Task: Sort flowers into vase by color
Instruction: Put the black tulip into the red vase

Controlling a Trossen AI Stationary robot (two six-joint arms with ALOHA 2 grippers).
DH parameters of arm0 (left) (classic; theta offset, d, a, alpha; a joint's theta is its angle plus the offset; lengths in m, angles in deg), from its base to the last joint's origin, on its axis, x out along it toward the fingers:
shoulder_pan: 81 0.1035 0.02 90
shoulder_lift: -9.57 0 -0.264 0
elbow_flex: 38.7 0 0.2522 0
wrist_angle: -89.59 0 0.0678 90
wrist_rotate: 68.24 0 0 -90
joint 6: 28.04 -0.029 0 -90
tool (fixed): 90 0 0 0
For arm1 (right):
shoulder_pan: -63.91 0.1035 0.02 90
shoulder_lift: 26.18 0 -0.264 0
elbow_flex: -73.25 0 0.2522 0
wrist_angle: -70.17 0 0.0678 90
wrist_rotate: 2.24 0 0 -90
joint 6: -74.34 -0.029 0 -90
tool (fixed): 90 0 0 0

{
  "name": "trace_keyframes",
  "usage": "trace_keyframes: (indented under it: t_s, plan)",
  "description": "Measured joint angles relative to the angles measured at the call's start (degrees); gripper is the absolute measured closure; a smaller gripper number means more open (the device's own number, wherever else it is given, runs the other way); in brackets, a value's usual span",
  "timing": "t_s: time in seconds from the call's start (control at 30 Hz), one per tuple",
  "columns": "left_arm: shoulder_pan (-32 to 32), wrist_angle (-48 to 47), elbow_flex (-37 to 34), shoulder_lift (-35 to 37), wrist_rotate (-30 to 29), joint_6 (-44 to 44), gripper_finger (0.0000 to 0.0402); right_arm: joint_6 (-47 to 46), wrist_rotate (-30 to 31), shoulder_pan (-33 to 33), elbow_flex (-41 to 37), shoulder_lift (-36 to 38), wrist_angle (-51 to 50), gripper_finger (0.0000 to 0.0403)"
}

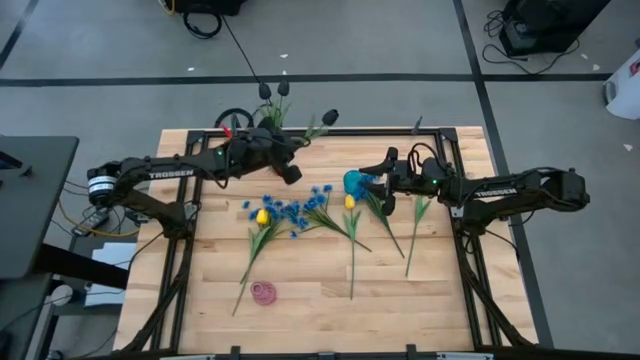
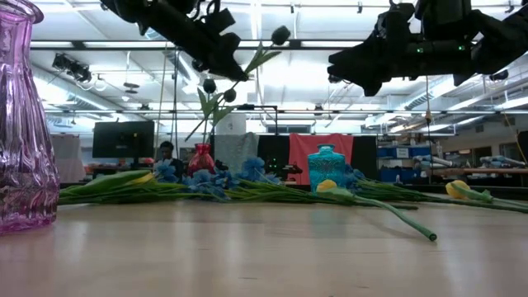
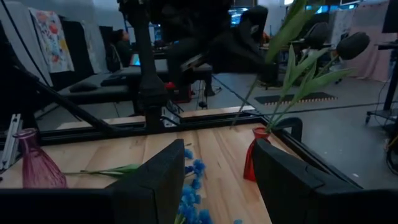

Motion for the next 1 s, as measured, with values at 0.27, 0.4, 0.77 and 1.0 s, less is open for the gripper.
trace_keyframes:
  t_s: [0.27, 0.4, 0.77, 1.0]
  plan:
    - [3.7, 7.9, -0.4, 0.0, 4.9, -3.9, 0.0376, 0.1, 0.1, 0.0, 0.0, 0.0, 0.0, 0.0206]
    - [5.6, 13.6, -2.8, 0.0, 6.9, -3.8, 0.0376, 0.2, 0.1, 0.0, 0.0, 0.0, 0.0, 0.0206]
    - [9.3, 26.1, -11.4, -0.1, 9.3, -2.1, 0.0376, 0.2, 0.1, 0.0, 0.0, 0.0, 0.0, 0.0206]
    - [9.3, 26.7, -15.3, -0.1, 8.9, -0.9, 0.0376, 0.4, 0.1, 0.0, 0.0, 0.0, 0.0, 0.0206]
